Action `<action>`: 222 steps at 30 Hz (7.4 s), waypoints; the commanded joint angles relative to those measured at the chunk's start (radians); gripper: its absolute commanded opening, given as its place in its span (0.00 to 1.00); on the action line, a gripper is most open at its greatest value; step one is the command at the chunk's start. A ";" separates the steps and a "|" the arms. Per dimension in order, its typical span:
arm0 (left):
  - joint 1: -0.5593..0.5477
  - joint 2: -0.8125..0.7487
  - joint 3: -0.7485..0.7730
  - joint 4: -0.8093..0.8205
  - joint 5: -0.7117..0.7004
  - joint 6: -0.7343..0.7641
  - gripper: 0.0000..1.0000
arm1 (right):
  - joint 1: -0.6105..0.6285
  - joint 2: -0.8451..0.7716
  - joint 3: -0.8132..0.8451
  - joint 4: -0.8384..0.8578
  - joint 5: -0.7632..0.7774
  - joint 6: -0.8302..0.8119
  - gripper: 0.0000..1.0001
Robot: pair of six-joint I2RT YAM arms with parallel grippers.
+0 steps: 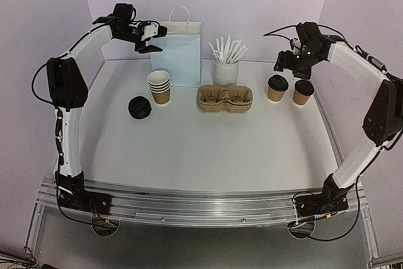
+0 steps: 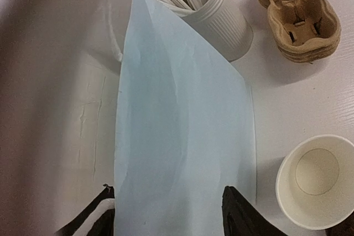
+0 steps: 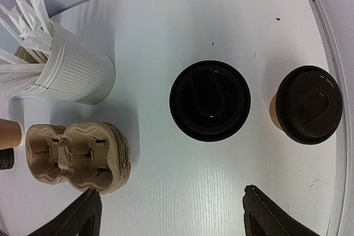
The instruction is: Pack the takeout coffee
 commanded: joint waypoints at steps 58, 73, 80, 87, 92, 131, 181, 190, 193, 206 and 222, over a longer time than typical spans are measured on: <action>-0.531 -0.937 -0.824 -0.260 -0.236 -0.675 0.00 | 0.223 -0.147 -0.026 0.033 0.050 0.228 0.81; -0.545 -0.987 -1.032 -0.189 -0.157 -0.500 0.09 | 0.383 -0.015 0.063 0.046 0.212 0.270 0.76; -0.533 -1.001 -0.936 -0.190 -0.228 -0.587 0.66 | 0.449 0.173 0.166 0.044 0.271 0.305 0.62; -0.385 -1.022 -0.784 -0.273 -0.139 -0.638 0.91 | 0.471 0.363 0.269 0.044 0.266 0.316 0.59; -0.348 -1.051 -0.787 -0.276 -0.149 -0.637 0.93 | 0.472 0.449 0.330 0.040 0.305 0.312 0.51; -0.338 -1.049 -0.835 -0.237 -0.121 -0.645 0.94 | 0.498 0.540 0.405 -0.016 0.378 0.268 0.09; -0.225 -0.972 -0.672 -0.220 -0.143 -0.776 0.93 | 0.526 0.000 0.337 -0.142 0.341 0.264 0.00; -0.245 -0.666 -0.473 -0.465 -0.108 -0.544 0.92 | 0.559 -0.124 0.411 -0.149 0.113 0.322 0.00; -0.268 -0.646 -0.506 -0.442 -0.123 -0.539 0.88 | 0.609 -0.111 0.463 -0.142 0.057 0.366 0.00; -0.333 -0.708 -0.609 -0.352 -0.169 -0.809 0.00 | 0.883 0.088 0.675 -0.140 0.124 0.444 0.00; -0.367 -0.763 -0.659 -0.294 -0.226 -1.098 0.00 | 0.942 0.174 0.550 -0.212 0.271 0.505 0.00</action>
